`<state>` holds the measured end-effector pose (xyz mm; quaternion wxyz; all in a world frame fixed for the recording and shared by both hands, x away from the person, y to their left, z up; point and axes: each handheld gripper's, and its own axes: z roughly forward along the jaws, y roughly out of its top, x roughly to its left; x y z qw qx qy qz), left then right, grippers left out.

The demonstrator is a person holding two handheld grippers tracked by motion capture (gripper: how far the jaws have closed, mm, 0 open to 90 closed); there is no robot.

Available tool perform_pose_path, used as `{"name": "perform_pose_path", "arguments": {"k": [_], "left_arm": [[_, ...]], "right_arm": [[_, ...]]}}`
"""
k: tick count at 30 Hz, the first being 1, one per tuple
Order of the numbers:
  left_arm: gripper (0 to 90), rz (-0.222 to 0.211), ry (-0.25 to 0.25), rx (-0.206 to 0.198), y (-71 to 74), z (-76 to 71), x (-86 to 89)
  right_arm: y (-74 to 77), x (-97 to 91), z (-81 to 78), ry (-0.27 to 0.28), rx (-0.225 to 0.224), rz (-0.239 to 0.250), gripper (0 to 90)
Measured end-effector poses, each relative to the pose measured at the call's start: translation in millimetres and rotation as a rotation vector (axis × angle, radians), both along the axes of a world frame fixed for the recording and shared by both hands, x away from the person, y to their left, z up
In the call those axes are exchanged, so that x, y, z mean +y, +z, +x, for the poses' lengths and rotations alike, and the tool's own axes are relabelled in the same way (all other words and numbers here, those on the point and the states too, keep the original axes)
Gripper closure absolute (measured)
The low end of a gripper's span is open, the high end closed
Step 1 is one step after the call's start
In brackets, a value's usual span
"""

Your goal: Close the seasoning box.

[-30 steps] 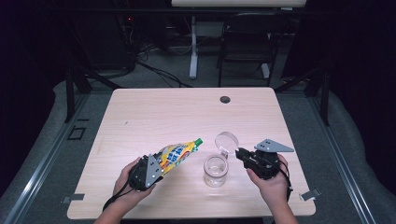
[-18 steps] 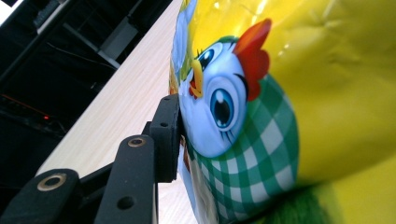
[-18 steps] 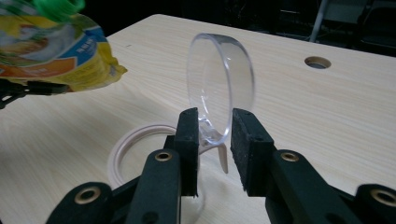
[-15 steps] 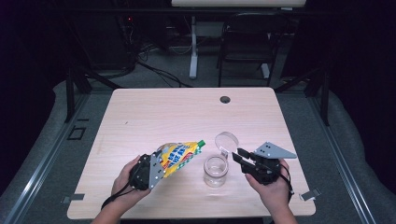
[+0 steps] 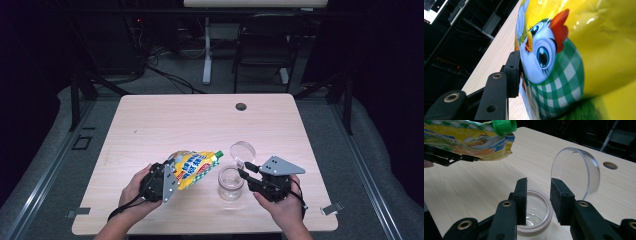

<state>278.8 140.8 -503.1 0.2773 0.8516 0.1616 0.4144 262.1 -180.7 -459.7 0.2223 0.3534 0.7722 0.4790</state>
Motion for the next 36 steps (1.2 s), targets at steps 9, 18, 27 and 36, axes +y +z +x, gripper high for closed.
{"name": "perform_pose_path", "arguments": {"k": [9,18,27,36], "left_arm": [[59.7,0.063,-0.016,-0.015,-5.8,-2.3,-7.3],[59.8,0.099,-0.028,-0.032,-11.4,-3.7,-14.1],[59.9,0.123,-0.030,-0.038,-17.9,-2.5,-18.0],[59.9,0.161,-0.031,-0.046,-19.9,-3.0,-18.8]], "right_arm": [[-2.2,11.5,-3.3,0.035,-0.001,-0.018,65.8],[-2.7,18.6,-6.7,0.064,-0.006,-0.032,66.6],[-6.6,22.7,-8.8,0.084,0.002,-0.042,67.5],[-7.7,27.0,-10.0,0.100,-0.003,-0.038,68.3]]}}
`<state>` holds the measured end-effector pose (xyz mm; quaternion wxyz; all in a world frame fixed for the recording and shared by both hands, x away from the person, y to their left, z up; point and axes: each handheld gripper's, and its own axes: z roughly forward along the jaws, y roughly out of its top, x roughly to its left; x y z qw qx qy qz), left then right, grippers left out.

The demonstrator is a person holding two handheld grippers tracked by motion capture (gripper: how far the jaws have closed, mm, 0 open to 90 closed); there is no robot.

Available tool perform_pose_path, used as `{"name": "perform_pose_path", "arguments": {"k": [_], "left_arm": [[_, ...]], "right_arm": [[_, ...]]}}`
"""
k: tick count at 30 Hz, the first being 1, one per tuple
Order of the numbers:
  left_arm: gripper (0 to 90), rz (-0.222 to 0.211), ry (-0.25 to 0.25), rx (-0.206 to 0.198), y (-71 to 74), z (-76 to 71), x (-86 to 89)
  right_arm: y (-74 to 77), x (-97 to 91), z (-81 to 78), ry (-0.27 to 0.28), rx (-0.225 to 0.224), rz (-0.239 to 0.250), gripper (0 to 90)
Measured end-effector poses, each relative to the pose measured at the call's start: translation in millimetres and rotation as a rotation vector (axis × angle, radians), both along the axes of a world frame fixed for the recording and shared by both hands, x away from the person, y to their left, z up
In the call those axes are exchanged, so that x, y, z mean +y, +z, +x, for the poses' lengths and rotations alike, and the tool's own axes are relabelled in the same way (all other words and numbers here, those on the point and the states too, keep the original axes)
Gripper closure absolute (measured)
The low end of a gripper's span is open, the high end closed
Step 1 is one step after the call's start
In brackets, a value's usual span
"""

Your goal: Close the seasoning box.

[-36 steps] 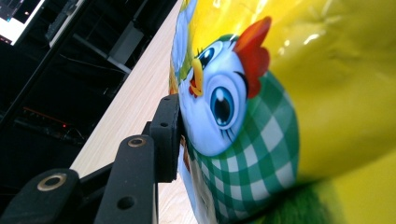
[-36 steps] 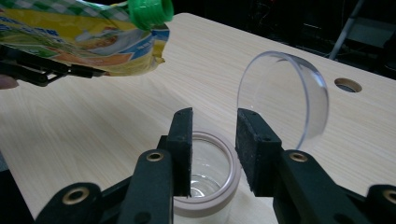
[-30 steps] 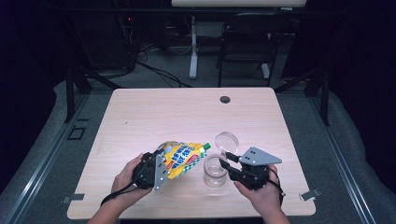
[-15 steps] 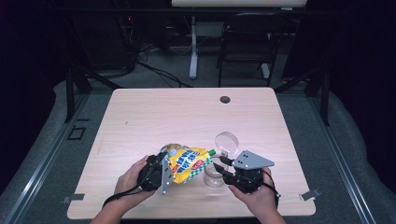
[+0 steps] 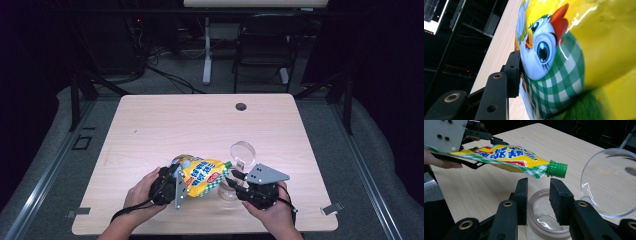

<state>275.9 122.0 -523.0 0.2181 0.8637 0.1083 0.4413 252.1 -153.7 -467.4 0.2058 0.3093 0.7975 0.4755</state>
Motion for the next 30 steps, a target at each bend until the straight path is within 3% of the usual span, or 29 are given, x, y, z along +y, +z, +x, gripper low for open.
{"name": "perform_pose_path", "arguments": {"k": [13,30], "left_arm": [[60.0,0.044,-0.007,-0.024,-1.3,-1.2,-3.1],[60.2,0.040,-0.016,-0.031,1.6,-1.0,-2.9]], "right_arm": [[-2.9,4.7,0.6,0.009,0.003,-0.014,68.3],[-5.0,5.6,6.8,0.020,0.016,0.017,62.0]]}}
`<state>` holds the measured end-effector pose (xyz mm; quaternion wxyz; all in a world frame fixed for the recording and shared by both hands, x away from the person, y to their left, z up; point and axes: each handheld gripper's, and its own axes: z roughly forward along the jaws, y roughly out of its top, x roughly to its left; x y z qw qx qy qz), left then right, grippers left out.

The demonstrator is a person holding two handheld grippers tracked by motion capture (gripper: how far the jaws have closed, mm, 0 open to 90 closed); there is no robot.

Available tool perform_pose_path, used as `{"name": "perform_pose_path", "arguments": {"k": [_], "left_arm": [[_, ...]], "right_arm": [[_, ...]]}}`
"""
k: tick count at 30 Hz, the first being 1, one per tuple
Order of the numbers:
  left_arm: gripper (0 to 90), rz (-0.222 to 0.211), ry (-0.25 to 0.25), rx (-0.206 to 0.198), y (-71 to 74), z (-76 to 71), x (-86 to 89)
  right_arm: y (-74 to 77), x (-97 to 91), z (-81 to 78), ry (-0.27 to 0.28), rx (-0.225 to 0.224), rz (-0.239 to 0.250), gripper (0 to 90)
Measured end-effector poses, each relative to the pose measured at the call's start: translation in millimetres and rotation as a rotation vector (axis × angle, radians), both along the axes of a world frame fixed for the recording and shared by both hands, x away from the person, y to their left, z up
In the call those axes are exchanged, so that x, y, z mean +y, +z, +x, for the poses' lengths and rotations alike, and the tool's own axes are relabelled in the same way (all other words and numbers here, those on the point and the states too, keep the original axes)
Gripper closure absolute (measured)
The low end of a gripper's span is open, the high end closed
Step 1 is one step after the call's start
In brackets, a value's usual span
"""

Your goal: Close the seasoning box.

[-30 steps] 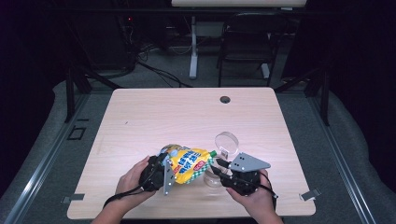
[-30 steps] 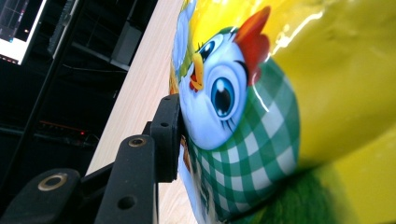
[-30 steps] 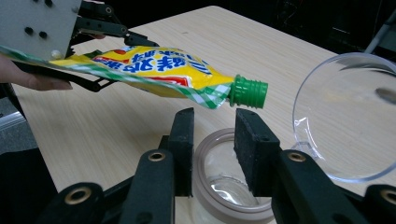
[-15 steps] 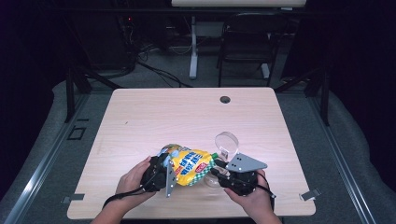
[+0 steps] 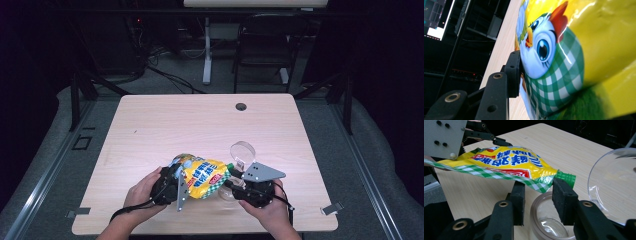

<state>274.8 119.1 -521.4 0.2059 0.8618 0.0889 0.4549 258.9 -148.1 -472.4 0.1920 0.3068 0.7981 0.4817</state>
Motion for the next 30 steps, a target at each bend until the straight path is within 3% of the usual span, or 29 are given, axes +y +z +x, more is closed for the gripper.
{"name": "perform_pose_path", "arguments": {"k": [30], "left_arm": [[60.5,0.098,0.039,-0.040,4.6,0.5,-4.3]], "right_arm": [[-1.8,6.3,-5.0,0.010,-0.008,-0.012,63.3]]}}
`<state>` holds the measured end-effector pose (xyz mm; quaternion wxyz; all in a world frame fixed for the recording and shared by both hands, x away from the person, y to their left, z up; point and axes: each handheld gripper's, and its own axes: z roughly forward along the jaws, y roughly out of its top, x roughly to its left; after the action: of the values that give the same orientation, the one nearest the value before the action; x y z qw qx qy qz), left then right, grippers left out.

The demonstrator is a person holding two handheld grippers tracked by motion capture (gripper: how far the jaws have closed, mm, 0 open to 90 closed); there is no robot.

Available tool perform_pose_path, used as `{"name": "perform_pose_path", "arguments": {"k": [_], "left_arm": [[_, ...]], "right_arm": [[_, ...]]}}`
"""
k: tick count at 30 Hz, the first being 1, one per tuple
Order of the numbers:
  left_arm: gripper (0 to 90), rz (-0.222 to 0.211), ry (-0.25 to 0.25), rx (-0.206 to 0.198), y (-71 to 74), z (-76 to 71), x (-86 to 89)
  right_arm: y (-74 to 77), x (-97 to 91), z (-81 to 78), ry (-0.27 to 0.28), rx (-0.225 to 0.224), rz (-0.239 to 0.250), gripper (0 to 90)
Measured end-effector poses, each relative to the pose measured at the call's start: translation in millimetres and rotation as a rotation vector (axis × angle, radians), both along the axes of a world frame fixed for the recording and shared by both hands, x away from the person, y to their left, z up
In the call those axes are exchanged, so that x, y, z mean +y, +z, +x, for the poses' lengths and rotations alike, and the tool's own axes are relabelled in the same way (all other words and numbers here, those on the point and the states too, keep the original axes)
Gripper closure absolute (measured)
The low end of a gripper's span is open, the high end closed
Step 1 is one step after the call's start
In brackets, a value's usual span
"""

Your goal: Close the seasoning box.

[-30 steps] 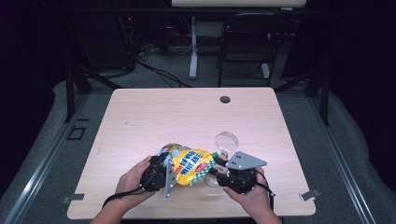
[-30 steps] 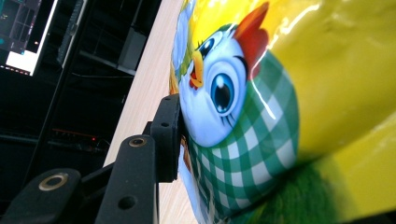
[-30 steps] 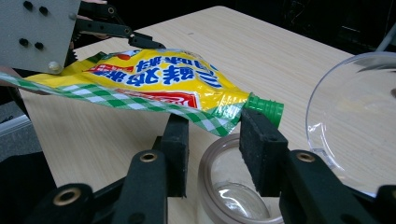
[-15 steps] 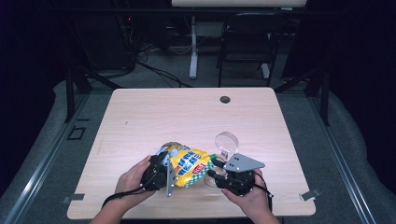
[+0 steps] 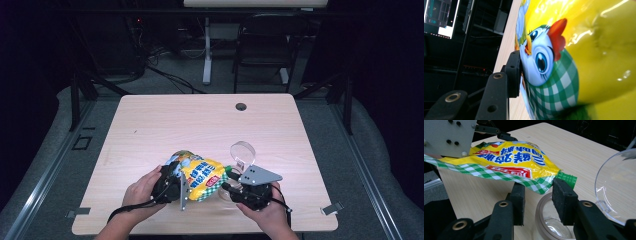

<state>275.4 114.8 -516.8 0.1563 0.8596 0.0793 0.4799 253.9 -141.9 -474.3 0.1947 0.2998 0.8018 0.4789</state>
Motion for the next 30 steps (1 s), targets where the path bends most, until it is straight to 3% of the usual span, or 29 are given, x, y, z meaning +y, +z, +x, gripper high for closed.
{"name": "perform_pose_path", "arguments": {"k": [8,30], "left_arm": [[60.5,0.028,0.002,-0.009,3.8,0.1,-1.8],[60.5,0.163,-0.004,-0.111,11.8,-1.0,-8.5]], "right_arm": [[0.4,-0.6,0.0,-0.003,-0.001,-0.003,63.3],[-4.8,-2.9,0.2,-0.008,0.000,-0.012,63.3]]}}
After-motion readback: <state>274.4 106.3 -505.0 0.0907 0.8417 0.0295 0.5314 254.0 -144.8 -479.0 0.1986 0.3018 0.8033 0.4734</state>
